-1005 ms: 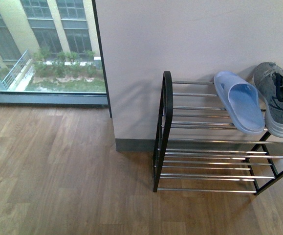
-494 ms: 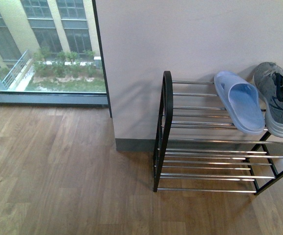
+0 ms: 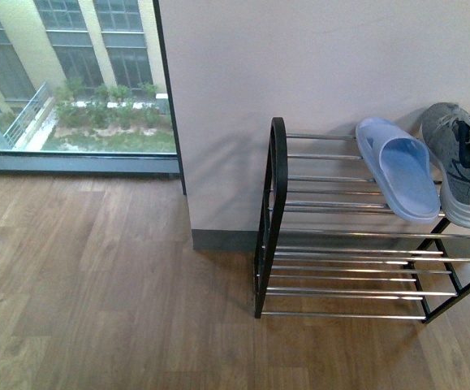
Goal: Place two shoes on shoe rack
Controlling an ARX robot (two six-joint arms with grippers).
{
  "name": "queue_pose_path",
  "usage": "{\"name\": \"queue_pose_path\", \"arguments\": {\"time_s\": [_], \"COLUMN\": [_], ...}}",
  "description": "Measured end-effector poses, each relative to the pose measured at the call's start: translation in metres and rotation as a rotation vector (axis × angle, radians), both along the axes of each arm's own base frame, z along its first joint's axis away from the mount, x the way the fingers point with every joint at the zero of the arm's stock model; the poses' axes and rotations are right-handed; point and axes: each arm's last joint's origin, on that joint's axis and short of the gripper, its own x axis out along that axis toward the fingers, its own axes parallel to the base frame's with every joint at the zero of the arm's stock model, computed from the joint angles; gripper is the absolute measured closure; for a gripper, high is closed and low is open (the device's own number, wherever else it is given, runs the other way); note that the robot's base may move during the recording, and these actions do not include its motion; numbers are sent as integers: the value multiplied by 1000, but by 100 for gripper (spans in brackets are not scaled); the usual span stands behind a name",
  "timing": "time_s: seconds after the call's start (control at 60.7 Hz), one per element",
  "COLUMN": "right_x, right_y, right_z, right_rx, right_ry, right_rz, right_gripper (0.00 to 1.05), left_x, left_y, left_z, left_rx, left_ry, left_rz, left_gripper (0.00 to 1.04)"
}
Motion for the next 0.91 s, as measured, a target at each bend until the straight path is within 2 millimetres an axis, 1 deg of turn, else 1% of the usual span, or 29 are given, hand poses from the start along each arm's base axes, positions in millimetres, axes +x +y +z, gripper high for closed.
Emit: {"name": "queue_pose_path", "arguments": {"time_s": [0.264,0.296,0.428,0.511,0.527,0.576,0.593,0.708,0.758,0.906], "right_x": [0,0,0,0,0,0,0,0,0,0], "right_y": [0,0,0,0,0,0,0,0,0,0], "right_z": [0,0,0,0,0,0,0,0,0,0], "right_rx": [0,0,0,-1,0,0,0,0,0,0], "right_ry": [-3,-3,-3,-3,-3,-3,-3,-4,-4,-4], "right_rz": [0,0,0,0,0,4,4,4,5,5], "right_gripper": [103,99,75,62,57,47,41,14,8,9], "left_x": [0,0,0,0,0,0,0,0,0,0], "left_y": [0,0,0,0,0,0,0,0,0,0], "left_z": [0,0,0,0,0,0,0,0,0,0], "left_rx": [0,0,0,0,0,0,1,0,0,0], "left_ry": [0,0,0,0,0,0,0,-1,0,-1], "left_rz": [0,0,0,0,0,0,1,1,1,1], "left_gripper": [103,103,103,103,103,103,103,103,103,103]}}
